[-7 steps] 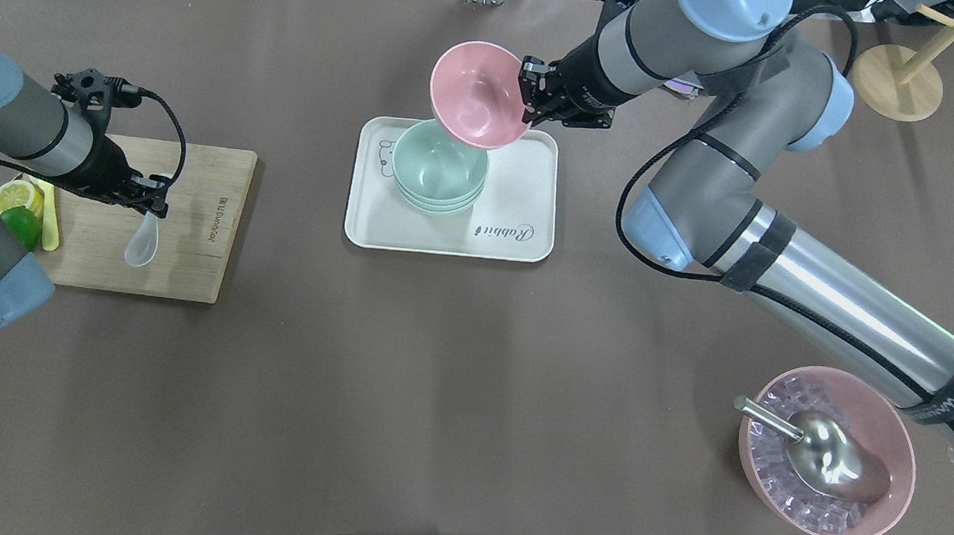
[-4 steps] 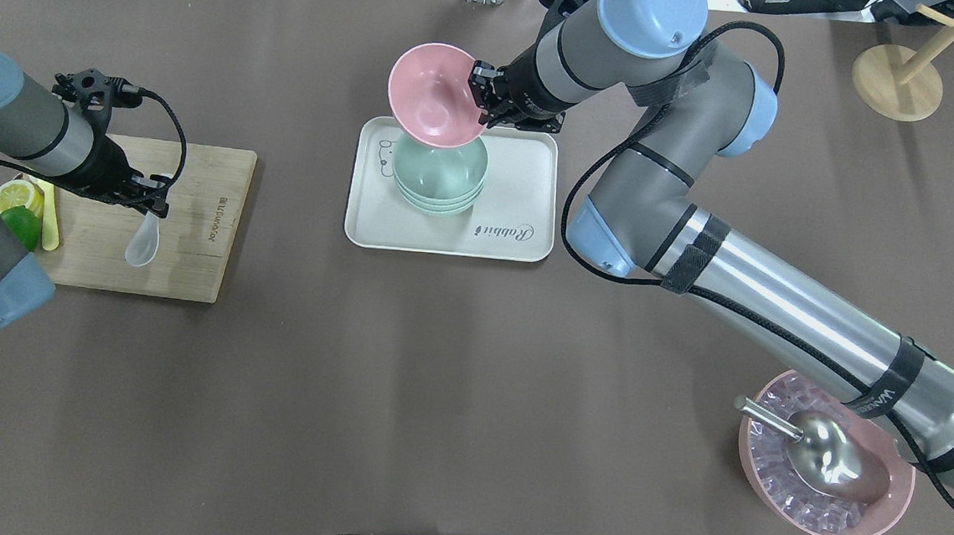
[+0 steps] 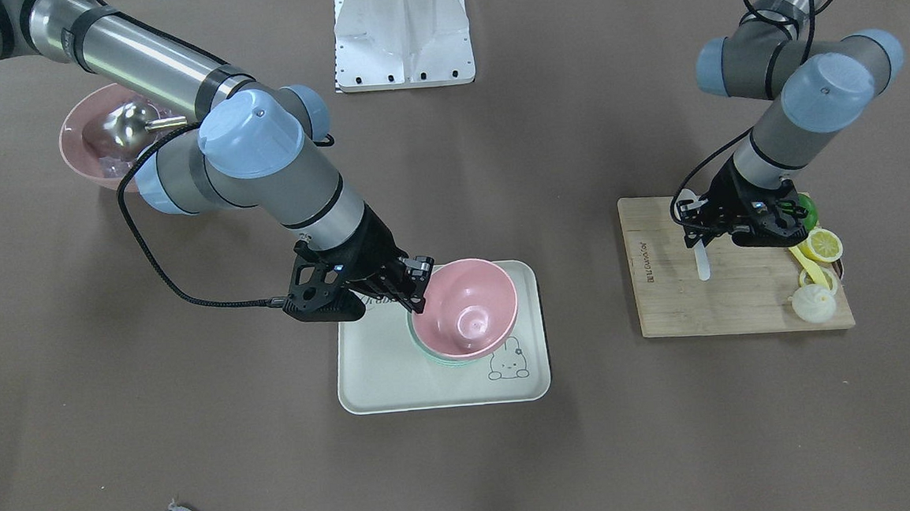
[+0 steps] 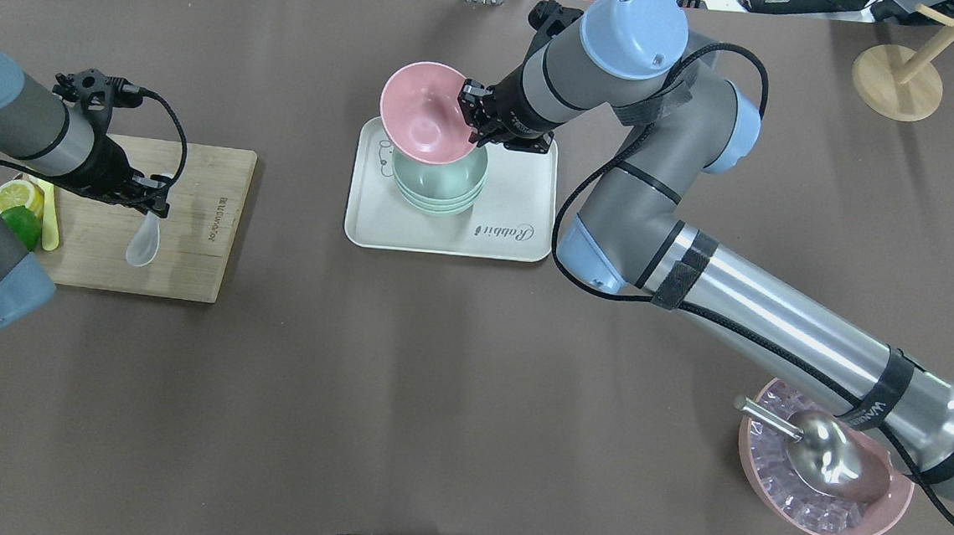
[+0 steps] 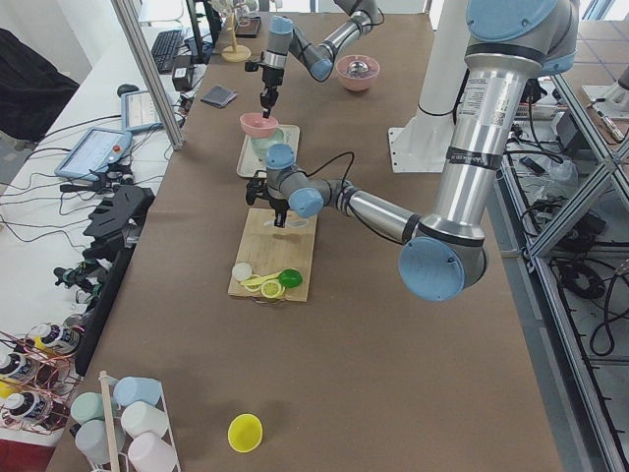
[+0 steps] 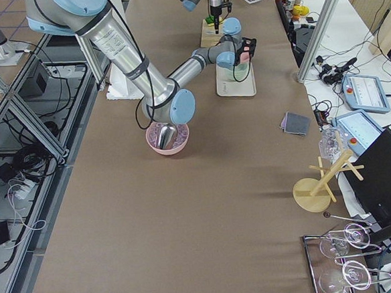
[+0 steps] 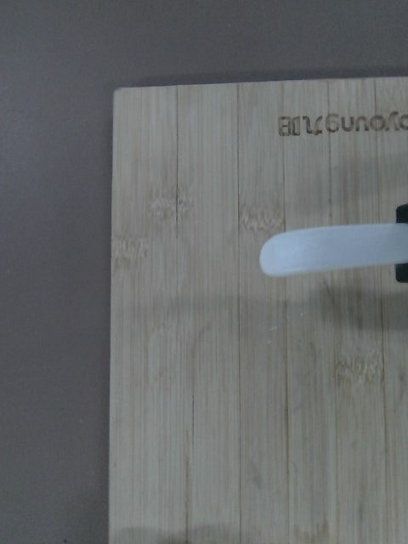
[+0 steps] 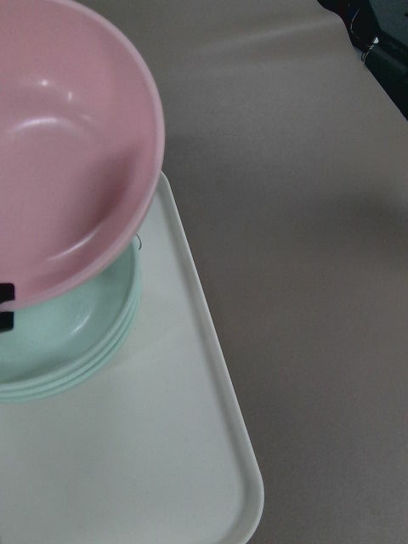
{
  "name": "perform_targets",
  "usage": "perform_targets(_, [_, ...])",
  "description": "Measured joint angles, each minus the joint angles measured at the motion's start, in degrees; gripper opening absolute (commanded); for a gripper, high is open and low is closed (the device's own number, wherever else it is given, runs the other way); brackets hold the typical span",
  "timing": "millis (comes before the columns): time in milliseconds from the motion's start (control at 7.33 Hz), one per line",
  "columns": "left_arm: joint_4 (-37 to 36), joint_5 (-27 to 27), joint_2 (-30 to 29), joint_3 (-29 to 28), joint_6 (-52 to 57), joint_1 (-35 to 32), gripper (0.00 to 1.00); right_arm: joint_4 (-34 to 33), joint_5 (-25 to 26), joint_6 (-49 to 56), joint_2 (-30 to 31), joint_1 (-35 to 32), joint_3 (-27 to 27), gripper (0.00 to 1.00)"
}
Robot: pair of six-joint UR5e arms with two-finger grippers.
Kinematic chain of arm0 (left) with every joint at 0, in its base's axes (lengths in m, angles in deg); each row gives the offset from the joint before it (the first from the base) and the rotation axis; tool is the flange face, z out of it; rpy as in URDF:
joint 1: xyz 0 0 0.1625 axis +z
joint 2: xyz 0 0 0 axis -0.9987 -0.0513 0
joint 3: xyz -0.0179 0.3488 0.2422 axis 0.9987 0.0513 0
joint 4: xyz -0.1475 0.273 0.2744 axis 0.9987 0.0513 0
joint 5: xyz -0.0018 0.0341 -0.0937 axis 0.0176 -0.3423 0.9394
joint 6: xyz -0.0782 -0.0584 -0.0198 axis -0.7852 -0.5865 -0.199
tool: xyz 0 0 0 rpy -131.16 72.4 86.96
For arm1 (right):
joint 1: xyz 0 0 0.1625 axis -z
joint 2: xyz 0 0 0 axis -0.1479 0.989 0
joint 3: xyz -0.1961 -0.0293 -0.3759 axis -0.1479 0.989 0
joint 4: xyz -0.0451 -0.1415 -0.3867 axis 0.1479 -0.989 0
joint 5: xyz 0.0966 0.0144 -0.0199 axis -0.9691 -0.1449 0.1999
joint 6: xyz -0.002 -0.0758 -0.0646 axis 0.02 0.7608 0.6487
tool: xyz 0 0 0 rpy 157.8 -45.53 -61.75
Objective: Stack pink bowl on green and place spoon
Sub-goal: 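Carry the pink bowl with the right gripper over the green bowls and lower it, then open the right gripper to release the pink bowl onto the green stack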
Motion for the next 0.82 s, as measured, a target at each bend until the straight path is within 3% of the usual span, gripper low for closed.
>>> perform_targets(818, [0.09, -0.07, -0.04, -0.32, -0.09, 0.17, 0.00, -2.53, -0.16, -3.28, 0.19, 1.38, 0.09, 0.00])
